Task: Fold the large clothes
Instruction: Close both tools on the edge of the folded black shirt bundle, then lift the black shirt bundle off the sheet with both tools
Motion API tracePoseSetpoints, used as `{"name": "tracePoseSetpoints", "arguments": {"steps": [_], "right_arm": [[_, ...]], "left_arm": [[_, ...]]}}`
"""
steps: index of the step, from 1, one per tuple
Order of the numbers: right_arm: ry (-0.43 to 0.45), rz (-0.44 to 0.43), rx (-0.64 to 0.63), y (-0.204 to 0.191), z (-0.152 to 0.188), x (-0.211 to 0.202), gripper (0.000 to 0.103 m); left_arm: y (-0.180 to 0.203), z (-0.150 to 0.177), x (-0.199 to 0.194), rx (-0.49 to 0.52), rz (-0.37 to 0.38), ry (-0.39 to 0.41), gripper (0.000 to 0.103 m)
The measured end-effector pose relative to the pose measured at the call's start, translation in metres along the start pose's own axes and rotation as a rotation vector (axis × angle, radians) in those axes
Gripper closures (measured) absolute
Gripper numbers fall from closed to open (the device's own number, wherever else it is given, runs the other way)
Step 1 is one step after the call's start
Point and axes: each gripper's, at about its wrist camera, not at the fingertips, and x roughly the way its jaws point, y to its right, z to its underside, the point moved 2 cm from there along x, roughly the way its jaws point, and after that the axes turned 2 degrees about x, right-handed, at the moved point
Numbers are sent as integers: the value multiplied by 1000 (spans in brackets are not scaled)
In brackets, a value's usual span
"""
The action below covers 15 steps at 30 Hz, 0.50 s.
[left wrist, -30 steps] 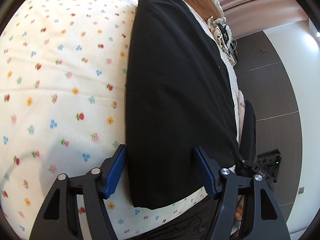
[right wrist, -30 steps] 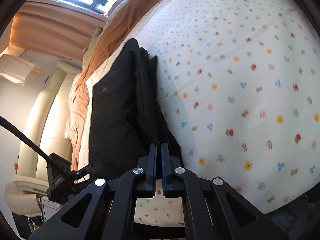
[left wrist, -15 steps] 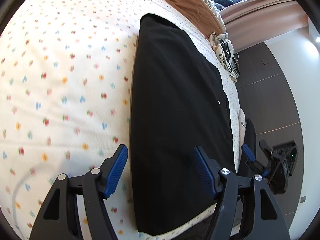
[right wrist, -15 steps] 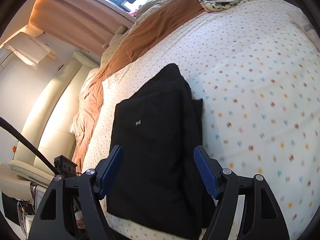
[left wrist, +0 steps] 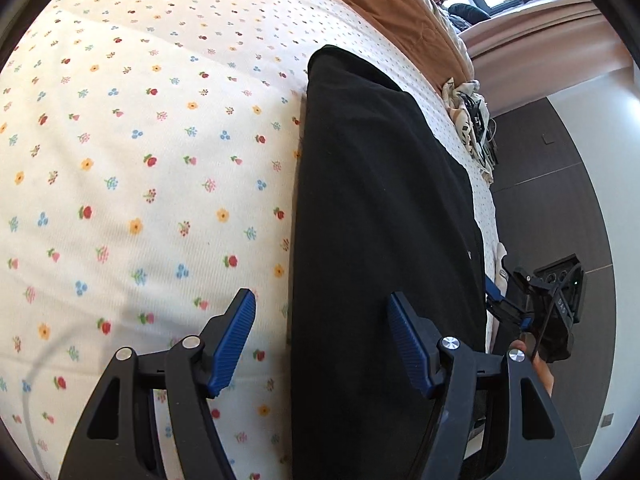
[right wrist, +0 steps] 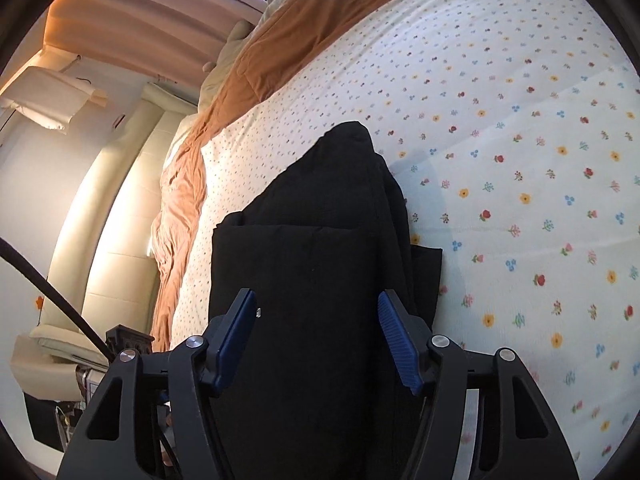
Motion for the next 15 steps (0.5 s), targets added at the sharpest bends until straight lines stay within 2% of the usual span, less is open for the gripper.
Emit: {"name": "tracePoseSetpoints", "arguments": {"steps": [3, 5, 10, 11, 12, 14, 15], "right_arm": [[-8, -29, 2, 6, 0, 6, 43], [-16, -60, 14, 9, 0, 9, 54], [-36, -105, 30, 12, -11, 26, 54], [-39, -112, 41, 15, -12, 30, 57], [-42, -119, 56, 19, -15, 35, 61], [-37, -116, 89, 26, -19, 42, 87], [-28, -116, 95, 28, -21, 42, 92]], "left_arm": [[3, -9, 6, 7, 4, 3, 35], [7, -15, 10, 18, 2, 7, 34], [17, -35, 22, 33, 2, 15, 35], [20, -39, 26, 39, 1, 16, 34], [22, -42, 29, 43, -3, 16, 35], [27, -49, 35, 53, -14, 12, 35], [29, -50, 37, 57, -20, 9, 35]]}}
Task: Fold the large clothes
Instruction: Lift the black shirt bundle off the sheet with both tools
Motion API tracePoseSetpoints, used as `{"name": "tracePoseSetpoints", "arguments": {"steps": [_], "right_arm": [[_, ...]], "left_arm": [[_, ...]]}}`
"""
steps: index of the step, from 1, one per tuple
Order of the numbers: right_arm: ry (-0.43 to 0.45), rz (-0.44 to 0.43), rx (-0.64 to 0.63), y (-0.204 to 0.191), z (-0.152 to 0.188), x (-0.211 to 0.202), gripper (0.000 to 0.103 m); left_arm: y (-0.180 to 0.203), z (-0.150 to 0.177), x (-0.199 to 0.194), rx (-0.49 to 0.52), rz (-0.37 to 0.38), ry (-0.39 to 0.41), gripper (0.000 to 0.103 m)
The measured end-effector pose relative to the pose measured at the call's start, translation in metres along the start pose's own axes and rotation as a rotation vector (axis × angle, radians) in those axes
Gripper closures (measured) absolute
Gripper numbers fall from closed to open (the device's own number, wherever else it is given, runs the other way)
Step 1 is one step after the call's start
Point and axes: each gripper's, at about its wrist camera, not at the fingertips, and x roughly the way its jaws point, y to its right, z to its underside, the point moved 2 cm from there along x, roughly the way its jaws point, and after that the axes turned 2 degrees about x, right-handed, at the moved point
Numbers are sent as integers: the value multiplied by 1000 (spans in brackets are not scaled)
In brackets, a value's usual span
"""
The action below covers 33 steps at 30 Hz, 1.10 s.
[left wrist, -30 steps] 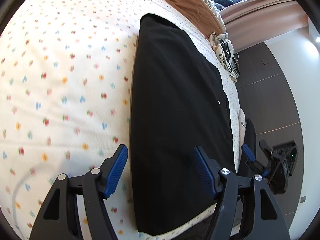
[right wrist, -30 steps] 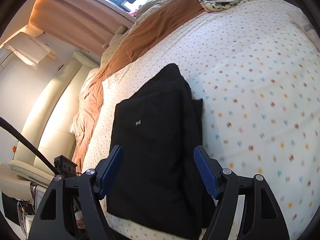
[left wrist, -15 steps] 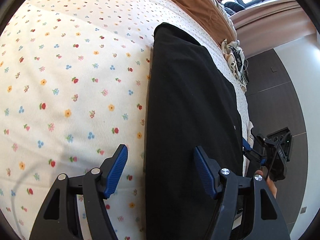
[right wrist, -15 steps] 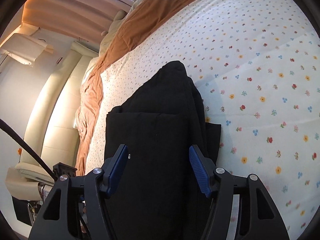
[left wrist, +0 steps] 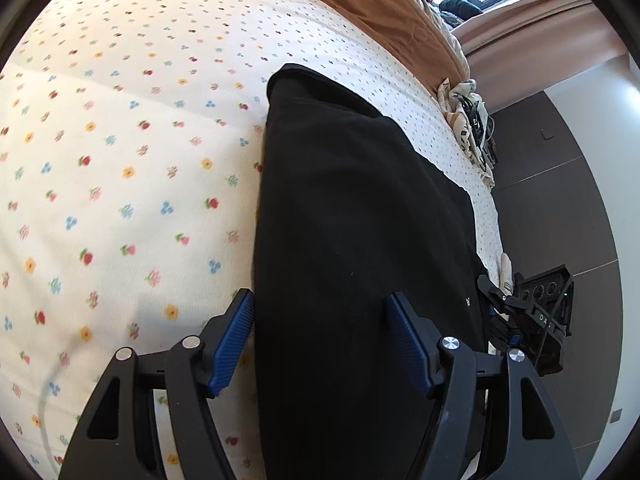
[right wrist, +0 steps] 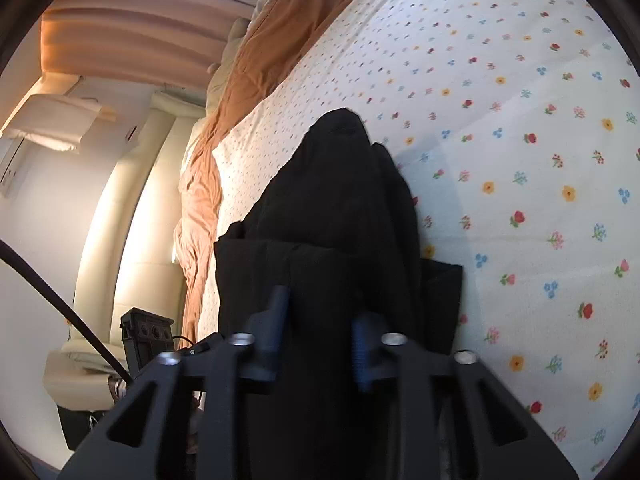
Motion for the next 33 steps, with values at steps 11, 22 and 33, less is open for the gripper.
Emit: {"name": "tracePoseSetpoints", "arguments": {"steps": [11, 22, 33], "right_arm": [[115, 76, -39, 1, 17, -34, 103], [47, 71, 32, 15, 11, -32, 84], [-24, 62, 60, 39, 10, -25, 36]], "left_arm": [[0, -12, 13, -20, 5, 15, 35], [-3, -11, 21, -27, 44, 4, 45], [-4, -12, 24, -30, 54, 8, 45]]}}
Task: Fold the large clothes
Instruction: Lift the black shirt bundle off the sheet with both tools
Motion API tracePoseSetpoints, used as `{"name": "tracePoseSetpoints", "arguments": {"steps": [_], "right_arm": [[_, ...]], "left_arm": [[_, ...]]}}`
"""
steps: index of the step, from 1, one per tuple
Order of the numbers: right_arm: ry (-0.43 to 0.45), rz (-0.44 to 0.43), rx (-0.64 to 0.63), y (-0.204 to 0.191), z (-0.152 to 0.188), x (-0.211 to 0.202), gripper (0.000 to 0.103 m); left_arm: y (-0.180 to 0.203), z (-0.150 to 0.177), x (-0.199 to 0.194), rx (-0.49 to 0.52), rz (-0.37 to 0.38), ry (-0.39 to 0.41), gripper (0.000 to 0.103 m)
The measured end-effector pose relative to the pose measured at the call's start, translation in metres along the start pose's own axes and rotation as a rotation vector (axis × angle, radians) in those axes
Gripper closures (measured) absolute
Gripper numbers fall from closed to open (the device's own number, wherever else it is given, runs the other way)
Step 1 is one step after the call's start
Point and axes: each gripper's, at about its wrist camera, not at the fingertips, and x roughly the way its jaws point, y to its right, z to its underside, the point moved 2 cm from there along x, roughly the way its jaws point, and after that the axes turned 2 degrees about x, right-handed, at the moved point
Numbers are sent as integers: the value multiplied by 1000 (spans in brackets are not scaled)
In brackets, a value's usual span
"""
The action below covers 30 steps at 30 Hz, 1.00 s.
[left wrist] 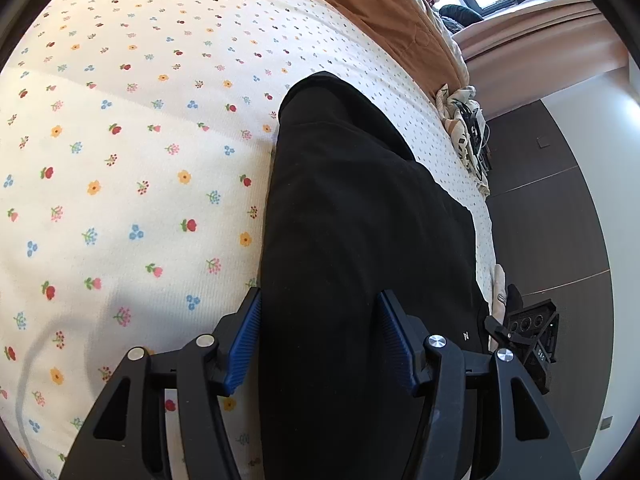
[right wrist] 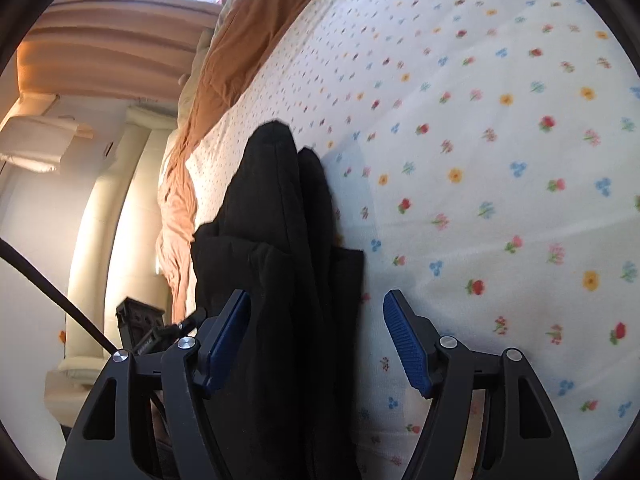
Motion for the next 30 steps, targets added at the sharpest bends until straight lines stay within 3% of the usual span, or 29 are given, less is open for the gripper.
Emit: {"name": "tracePoseSetpoints", "arguments": {"steps": [15, 17, 20, 23, 30], "right_arm": [[-91, -91, -44, -7, -23, 41, 37], [-106, -87, -51, -7, -22, 45, 64], [-103, -85, -48, -6, -20, 45, 83], [-63, -89, -114, -27, -16, 31, 91], [21, -154, -189, -60, 7, -6, 92]], "left_arm": [[-1, -5, 8, -14, 8, 3, 45], [2, -4, 7, -7, -2, 9, 48], [8, -4, 3, -2, -7, 20, 55], [16, -4, -6, 3, -1, 37, 63], [49, 2, -47, 57, 41, 100, 66]]}}
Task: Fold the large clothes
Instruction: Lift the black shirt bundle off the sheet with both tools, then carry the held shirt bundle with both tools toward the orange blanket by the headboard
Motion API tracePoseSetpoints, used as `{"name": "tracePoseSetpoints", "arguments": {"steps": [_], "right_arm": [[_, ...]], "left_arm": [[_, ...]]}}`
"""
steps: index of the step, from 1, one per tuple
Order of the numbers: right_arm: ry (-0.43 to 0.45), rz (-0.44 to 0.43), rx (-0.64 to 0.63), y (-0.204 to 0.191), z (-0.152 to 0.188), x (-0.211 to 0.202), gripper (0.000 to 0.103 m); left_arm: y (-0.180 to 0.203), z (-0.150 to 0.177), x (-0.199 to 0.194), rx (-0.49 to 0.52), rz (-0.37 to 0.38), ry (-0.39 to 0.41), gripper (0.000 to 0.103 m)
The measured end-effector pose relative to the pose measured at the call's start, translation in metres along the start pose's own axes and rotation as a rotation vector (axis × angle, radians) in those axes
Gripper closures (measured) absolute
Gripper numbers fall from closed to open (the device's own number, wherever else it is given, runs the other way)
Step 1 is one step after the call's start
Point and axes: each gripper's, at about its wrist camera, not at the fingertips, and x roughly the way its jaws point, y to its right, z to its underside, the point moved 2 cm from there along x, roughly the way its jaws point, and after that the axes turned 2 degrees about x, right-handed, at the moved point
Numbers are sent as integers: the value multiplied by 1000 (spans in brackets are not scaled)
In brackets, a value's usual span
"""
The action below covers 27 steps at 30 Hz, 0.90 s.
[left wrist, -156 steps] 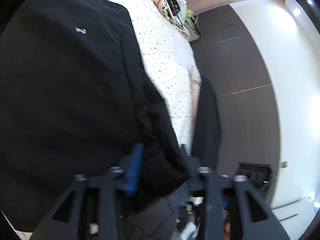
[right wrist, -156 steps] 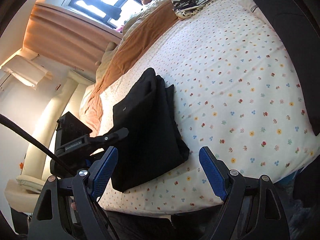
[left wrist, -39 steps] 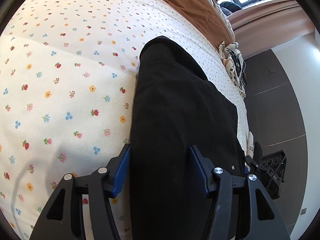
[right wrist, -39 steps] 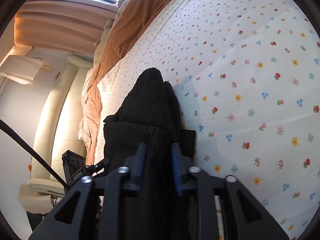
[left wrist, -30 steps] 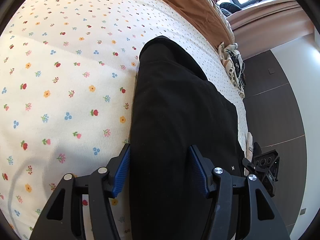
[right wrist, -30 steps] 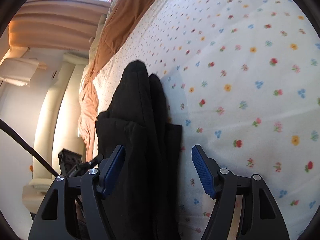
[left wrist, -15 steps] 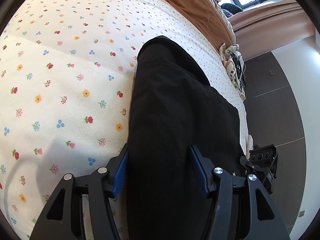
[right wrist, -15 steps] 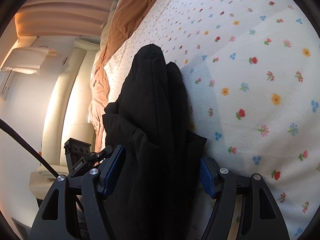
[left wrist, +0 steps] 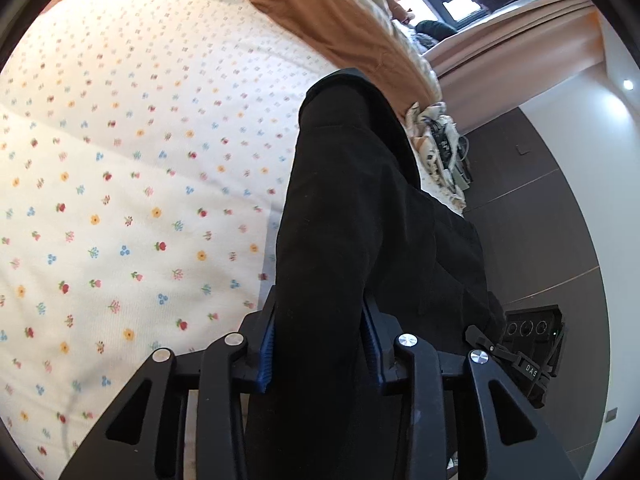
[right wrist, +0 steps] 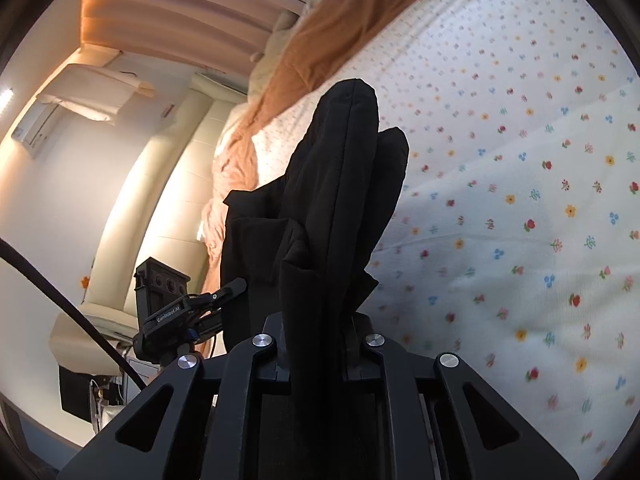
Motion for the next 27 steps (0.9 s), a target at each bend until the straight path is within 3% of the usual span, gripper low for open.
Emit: {"name": "tracePoseSetpoints", "arguments": {"steps": [17, 27], "right_arm": [[129, -107, -231, -120, 54, -103, 92], [119, -173, -320, -161, 84, -118, 92]], "left_arm": [[78, 28, -151, 121, 58, 203, 66], [96, 51, -223, 150, 31, 282, 66]]}}
